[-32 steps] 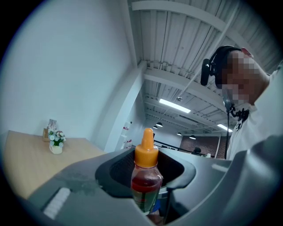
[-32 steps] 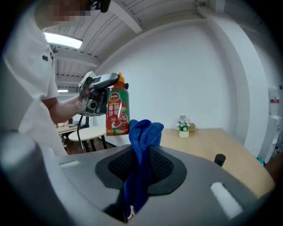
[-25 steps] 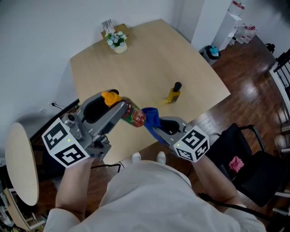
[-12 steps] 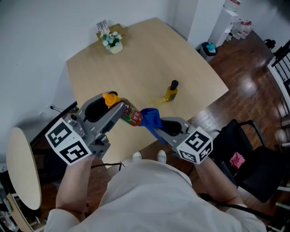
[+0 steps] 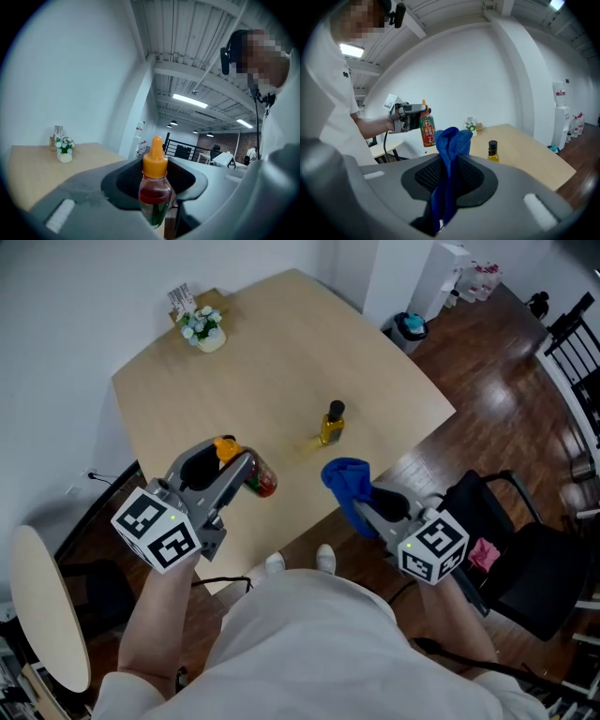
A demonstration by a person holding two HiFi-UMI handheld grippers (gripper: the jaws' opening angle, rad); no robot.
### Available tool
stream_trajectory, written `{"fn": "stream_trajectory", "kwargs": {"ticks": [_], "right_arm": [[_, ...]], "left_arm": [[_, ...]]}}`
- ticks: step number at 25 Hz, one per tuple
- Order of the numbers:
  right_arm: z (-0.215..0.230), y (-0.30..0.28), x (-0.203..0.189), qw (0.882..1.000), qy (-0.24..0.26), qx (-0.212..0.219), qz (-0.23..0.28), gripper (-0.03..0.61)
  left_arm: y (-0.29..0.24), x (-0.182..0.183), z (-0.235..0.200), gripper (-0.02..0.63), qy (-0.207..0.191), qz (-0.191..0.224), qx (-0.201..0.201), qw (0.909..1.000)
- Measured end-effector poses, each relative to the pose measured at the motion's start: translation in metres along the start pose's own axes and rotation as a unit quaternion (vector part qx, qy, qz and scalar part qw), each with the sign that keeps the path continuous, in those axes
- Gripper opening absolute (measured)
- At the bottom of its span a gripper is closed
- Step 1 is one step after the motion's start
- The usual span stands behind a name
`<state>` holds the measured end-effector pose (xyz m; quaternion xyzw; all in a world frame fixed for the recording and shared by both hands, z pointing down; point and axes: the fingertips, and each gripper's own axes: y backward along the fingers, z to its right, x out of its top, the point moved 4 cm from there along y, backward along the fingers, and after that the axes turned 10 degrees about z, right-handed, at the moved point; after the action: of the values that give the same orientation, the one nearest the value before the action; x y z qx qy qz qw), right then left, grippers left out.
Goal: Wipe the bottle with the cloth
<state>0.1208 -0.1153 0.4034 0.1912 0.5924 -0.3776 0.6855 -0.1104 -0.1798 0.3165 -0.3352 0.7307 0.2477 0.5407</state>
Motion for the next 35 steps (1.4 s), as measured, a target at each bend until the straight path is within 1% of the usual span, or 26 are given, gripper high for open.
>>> {"fn": "stream_trajectory", "kwargs": {"ticks": [4,9,13,17,20,28,35], "right_arm": [[0.013,0.025,-0.006,1.000,-0.010,-0.028,-0.010,0.083],[0.026,0.052,-0.015,0.998,-0.025,-0.054,-0.021,0.083],[0.034,0.075,-0.022,0.997,-0.032,-0.068,-0.030,0.083],[0.043,0.091,-0.026,0.996,-0.036,-0.077,-0.038,0.083],[0.049,0.104,-0.032,0.995,-0.041,-0.085,-0.045,0.083],[0.066,0.129,-0.039,0.993,-0.046,-0.089,-0.053,0.083],[0.074,0.131,-0.043,0.995,-0.047,-0.080,-0.048,0.083]], "left_arm": [[-0.021,-0.044,-0.023,0.163,-0.024,-0.019,0.035,0.9989],[-0.050,-0.102,-0.058,0.163,-0.054,-0.045,0.089,0.9935],[-0.075,-0.147,-0.079,0.163,-0.055,-0.061,0.114,0.9900],[-0.098,-0.176,-0.096,0.163,-0.058,-0.076,0.135,0.9862],[-0.110,-0.191,-0.102,0.163,-0.064,-0.081,0.148,0.9836],[-0.123,-0.210,-0.109,0.164,-0.066,-0.070,0.176,0.9797],[-0.123,-0.216,-0.102,0.171,-0.087,-0.076,0.178,0.9772]]}}
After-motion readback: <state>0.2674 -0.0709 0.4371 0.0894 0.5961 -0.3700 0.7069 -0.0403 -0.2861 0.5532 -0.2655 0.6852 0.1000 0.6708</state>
